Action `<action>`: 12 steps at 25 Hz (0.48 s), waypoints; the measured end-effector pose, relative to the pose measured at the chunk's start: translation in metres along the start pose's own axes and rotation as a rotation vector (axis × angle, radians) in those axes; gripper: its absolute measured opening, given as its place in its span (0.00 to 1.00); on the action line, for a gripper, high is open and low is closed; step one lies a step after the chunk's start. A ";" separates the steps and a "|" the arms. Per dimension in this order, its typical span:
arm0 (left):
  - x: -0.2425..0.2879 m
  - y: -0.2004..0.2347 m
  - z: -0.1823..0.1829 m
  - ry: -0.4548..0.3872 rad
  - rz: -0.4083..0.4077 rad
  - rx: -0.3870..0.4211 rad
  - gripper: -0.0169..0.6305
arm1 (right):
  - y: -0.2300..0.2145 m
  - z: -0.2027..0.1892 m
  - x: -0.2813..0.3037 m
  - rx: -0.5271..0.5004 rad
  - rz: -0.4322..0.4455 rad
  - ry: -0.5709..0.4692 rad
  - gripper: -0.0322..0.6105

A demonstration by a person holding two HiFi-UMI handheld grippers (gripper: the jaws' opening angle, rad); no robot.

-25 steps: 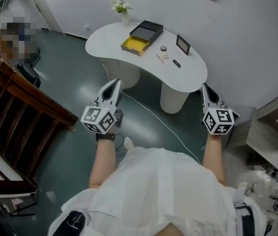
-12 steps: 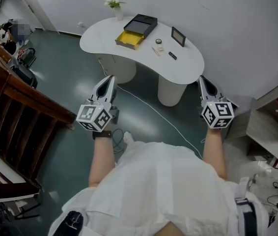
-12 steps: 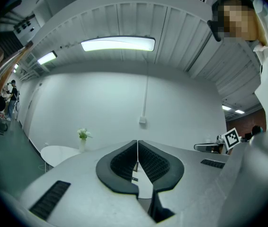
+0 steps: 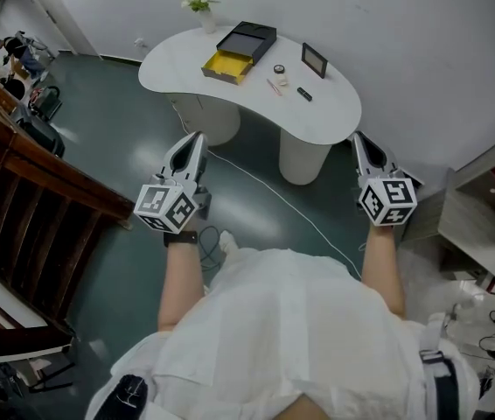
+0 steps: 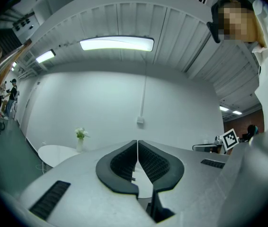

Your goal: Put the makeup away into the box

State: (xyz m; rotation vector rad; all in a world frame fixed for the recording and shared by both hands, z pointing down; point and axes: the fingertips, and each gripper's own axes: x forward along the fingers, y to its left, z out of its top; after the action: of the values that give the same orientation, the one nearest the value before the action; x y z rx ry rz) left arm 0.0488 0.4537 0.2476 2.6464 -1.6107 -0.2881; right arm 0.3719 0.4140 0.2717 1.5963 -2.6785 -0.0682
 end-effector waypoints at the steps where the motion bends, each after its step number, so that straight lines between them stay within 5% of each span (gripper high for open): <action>1: 0.001 -0.002 -0.001 0.002 -0.005 0.001 0.05 | 0.000 0.001 -0.001 -0.001 0.000 -0.001 0.06; 12: 0.007 -0.008 -0.009 0.024 -0.022 0.004 0.05 | -0.001 -0.002 -0.003 -0.018 0.013 0.008 0.06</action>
State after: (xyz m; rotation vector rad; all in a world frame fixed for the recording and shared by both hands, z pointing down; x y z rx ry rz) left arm 0.0608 0.4510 0.2542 2.6612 -1.5777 -0.2534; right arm 0.3740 0.4162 0.2734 1.5713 -2.6738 -0.0857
